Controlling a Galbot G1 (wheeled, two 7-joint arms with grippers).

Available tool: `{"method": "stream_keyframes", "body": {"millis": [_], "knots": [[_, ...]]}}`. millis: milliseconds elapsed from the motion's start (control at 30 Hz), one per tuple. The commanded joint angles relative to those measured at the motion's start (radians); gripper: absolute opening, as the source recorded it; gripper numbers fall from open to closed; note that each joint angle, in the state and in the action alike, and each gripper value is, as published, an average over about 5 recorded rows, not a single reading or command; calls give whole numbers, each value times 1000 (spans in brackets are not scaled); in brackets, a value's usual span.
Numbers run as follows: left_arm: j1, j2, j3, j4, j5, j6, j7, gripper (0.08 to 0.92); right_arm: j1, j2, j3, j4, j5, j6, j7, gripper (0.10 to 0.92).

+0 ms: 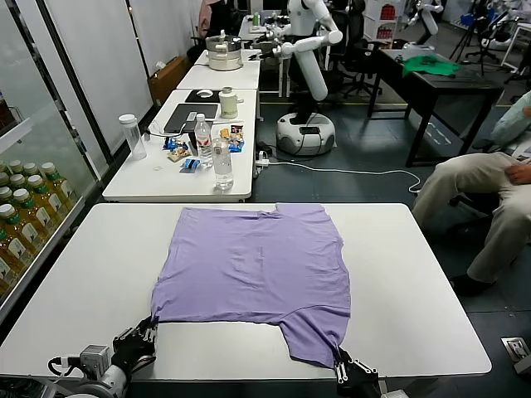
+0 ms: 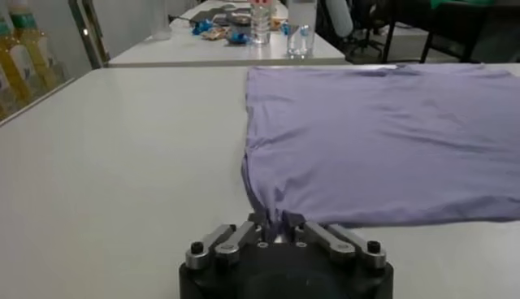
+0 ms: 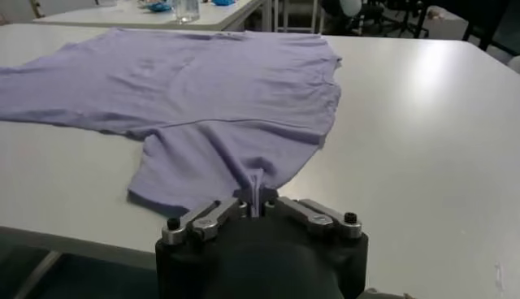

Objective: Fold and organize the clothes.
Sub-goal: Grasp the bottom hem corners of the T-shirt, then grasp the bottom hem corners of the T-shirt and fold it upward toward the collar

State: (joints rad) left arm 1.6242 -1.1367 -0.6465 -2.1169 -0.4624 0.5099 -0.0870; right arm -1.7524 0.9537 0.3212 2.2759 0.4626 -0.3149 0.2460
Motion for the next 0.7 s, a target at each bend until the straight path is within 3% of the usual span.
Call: {"method": "stream_keyframes", "body": {"millis": [33, 267, 433, 567, 700], "knots": [[105, 1, -4, -138, 19, 1, -39, 131, -69, -57, 88, 115, 23, 5, -21, 114], [338, 19, -33, -244, 91, -41, -111, 83, -269, -106, 215, 216, 20, -2, -21, 114], [421, 28, -89, -258, 101, -81, -128, 83, -340, -112, 224, 261, 0, -6, -17, 114], [398, 23, -115, -267, 84, -83, -125, 83, -306, -119, 211, 283, -1, -9, -6, 114], [251, 24, -116, -234, 21, -57, -108, 83, -146, -115, 177, 239, 11, -33, 1, 114]]}}
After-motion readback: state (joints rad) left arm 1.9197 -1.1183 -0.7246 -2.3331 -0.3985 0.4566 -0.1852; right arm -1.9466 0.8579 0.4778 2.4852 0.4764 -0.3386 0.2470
